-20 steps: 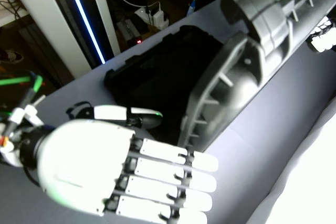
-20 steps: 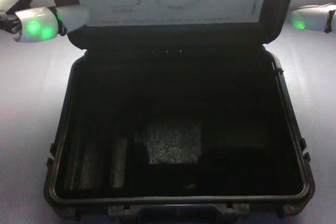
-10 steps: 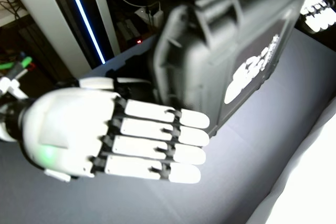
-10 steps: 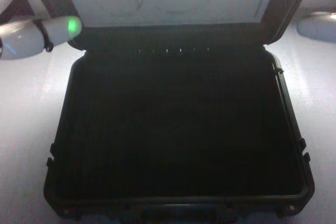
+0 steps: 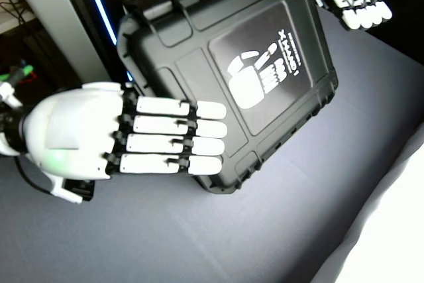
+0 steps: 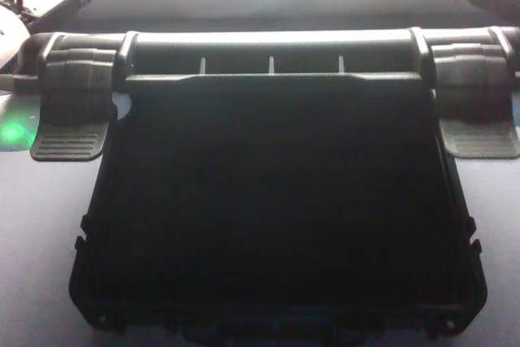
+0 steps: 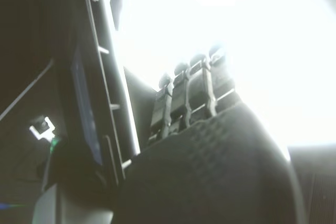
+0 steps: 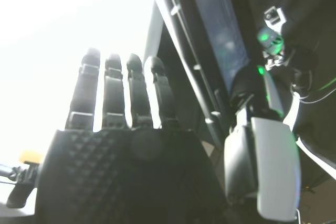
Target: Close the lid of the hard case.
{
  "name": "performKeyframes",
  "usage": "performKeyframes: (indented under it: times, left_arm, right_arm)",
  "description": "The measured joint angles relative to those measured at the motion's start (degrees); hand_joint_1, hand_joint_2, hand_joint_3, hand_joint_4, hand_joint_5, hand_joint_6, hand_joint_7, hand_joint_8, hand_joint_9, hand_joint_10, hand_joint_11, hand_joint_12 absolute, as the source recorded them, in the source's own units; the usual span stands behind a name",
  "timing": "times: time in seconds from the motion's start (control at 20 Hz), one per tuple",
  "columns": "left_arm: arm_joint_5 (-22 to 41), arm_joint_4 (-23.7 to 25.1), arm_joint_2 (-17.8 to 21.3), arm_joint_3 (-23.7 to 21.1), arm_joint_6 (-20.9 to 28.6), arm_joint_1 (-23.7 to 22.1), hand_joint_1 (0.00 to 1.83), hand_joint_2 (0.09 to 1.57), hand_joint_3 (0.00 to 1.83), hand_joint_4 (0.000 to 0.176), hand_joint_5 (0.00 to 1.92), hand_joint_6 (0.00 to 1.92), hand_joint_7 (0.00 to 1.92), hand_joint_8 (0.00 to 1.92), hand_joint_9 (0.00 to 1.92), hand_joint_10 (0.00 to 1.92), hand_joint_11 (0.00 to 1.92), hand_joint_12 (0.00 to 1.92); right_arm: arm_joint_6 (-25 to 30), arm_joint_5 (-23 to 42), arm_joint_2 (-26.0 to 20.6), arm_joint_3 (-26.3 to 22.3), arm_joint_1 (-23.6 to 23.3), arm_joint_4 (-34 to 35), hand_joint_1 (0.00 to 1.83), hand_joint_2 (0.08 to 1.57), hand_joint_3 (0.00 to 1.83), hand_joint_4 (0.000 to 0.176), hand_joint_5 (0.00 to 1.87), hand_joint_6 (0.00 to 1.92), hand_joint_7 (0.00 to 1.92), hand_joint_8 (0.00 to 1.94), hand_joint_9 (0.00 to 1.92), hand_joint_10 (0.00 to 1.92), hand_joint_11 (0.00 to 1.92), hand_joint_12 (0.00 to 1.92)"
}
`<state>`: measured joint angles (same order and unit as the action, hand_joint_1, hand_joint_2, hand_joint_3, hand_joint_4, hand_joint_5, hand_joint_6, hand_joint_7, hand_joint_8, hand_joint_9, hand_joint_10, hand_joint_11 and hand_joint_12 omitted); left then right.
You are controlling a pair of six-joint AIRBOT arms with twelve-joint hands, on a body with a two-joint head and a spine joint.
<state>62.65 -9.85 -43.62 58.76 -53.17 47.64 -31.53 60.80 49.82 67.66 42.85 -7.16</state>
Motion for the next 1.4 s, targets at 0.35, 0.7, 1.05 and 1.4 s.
performKeyframes:
  times: [0.35, 0.7, 1.05, 1.4]
  left_arm:
    - [4.87, -1.31, 3.43, -3.45, 1.05, 8.52, 0.09, 1.2, 0.02, 0.0, 0.09, 0.01, 0.1, 0.01, 0.06, 0.0, 0.05, 0.03]
    - [10.84, -7.15, 6.71, -7.08, 2.25, 21.38, 0.2, 1.29, 0.01, 0.0, 0.04, 0.0, 0.01, 0.0, 0.01, 0.0, 0.0, 0.0]
    - [23.21, -15.28, 7.34, -8.96, 6.45, 32.44, 0.16, 1.29, 0.0, 0.0, 0.04, 0.0, 0.03, 0.0, 0.03, 0.01, 0.04, 0.02]
    - [28.35, -14.25, 3.1, -7.76, 8.28, 28.22, 0.11, 1.27, 0.0, 0.0, 0.06, 0.0, 0.06, 0.0, 0.01, 0.0, 0.0, 0.0]
  right_arm:
    - [0.24, -0.04, -1.73, -1.92, 4.98, 1.55, 0.35, 1.16, 0.0, 0.0, 0.11, 0.0, 0.1, 0.01, 0.1, 0.01, 0.11, 0.12]
    - [0.2, 0.22, -3.08, -3.54, 9.4, 1.55, 0.28, 1.1, 0.0, 0.009, 0.12, 0.0, 0.1, 0.01, 0.08, 0.01, 0.06, 0.12]
    - [0.22, 7.32, -4.83, -5.57, 18.62, 9.64, 0.31, 1.14, 0.01, 0.0, 0.09, 0.0, 0.07, 0.0, 0.04, 0.0, 0.01, 0.09]
    - [0.17, 17.84, -3.41, -5.88, 21.07, 13.86, 0.31, 1.16, 0.0, 0.035, 0.1, 0.01, 0.06, 0.01, 0.0, 0.0, 0.02, 0.01]
